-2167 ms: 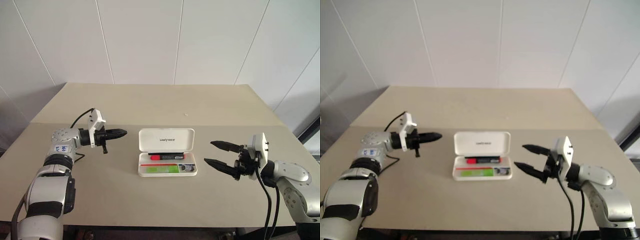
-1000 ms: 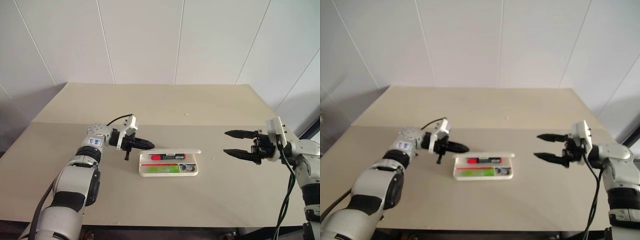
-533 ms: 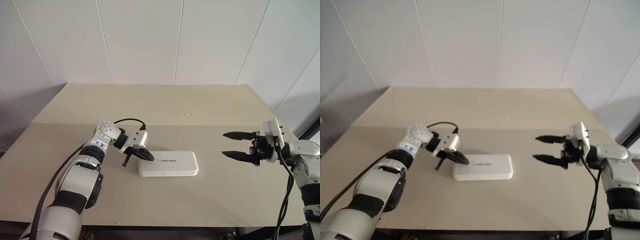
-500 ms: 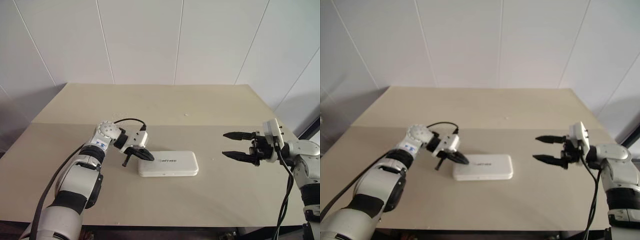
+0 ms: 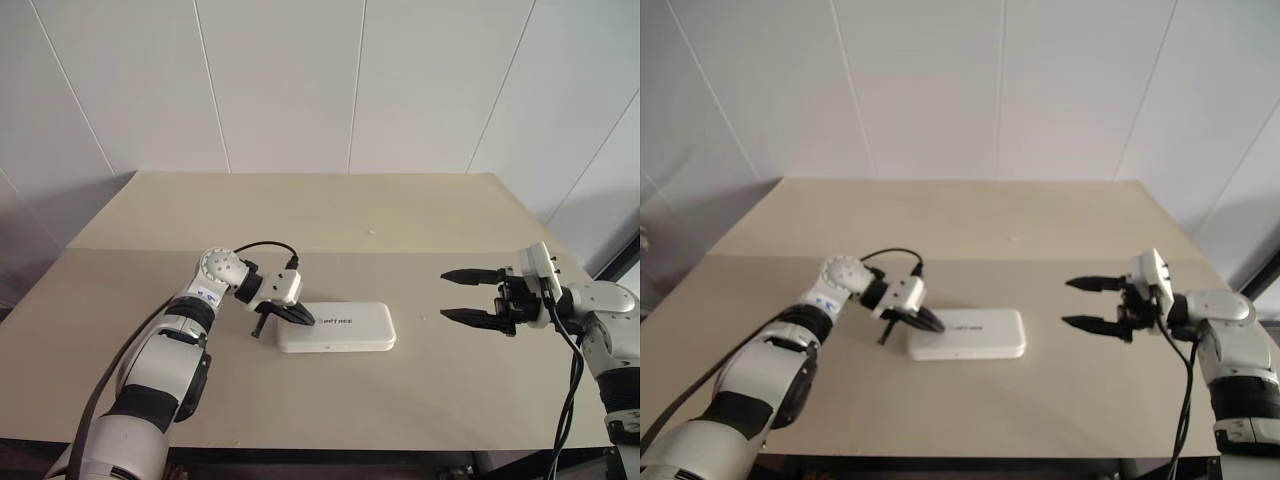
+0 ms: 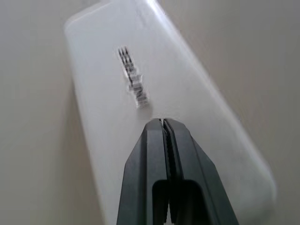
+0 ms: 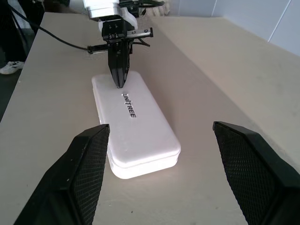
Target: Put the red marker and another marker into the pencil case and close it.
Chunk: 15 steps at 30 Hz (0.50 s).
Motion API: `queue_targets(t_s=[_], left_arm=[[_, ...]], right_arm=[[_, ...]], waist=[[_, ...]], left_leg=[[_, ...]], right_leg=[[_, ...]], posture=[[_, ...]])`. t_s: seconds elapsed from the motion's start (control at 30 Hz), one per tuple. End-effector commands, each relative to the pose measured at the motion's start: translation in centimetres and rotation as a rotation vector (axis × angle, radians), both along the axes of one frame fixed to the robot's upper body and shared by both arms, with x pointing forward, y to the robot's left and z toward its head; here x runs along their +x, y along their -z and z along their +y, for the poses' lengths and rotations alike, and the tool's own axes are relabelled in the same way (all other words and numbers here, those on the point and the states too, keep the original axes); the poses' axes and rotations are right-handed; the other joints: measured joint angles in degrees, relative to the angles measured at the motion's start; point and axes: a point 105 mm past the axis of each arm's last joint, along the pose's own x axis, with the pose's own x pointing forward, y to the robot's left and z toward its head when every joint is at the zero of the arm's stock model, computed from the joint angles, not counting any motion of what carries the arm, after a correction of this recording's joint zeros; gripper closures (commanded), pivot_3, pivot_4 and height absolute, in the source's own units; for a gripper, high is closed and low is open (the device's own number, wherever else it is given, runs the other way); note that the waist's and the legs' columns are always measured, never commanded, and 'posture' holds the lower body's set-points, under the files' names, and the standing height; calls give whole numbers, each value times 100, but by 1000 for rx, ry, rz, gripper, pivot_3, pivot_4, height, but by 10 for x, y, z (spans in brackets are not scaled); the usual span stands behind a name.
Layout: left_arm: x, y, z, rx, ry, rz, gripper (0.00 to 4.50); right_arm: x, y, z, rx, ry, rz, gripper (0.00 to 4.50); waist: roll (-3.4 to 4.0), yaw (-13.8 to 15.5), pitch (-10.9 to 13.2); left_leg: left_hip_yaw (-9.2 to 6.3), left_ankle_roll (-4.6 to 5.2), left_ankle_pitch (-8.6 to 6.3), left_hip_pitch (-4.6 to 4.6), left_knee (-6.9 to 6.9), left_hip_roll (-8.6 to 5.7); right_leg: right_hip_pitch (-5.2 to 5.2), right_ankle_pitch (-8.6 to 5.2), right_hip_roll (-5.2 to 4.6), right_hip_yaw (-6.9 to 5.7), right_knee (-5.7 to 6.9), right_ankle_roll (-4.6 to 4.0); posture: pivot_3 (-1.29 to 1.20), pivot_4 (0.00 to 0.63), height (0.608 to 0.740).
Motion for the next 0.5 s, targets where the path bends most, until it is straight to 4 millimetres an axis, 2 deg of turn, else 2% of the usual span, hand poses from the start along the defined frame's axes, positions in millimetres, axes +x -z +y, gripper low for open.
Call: queue_targets(t_s=[0.03,0.17,0.47,0.5], left_arm=[[2,-18,11,-142,-39,-12,4447],[-3,-34,21,-311,-29,3,4447],[-17,-47,48,-513,-41,29,4447],[-22,-45,52,-506,-37,49,4062]], right_arm=[[-9,-11,-3,-31,-70,-29,0],[-8,-10,-1,-14,-65,-32,0],[-14,-7,2,5,-64,-28,0],[-15,-7,2,7,-62,-28,0]], waist=[[0,-6,0],[2,-20,1],[3,4,1],[3,-4,2]], left_leg=[[0,0,-2,-3,-1,1],[0,9,-14,-6,-10,4],[-1,6,-18,-11,0,3],[-1,6,-18,-10,1,3]], right_leg=[[-6,0,0,0,5,0],[-15,-15,0,-1,4,-2],[-15,-17,-3,-2,5,1],[-14,-17,-4,-1,5,1]], posture=[[0,150,740],[0,150,740],[0,150,740],[0,150,740]])
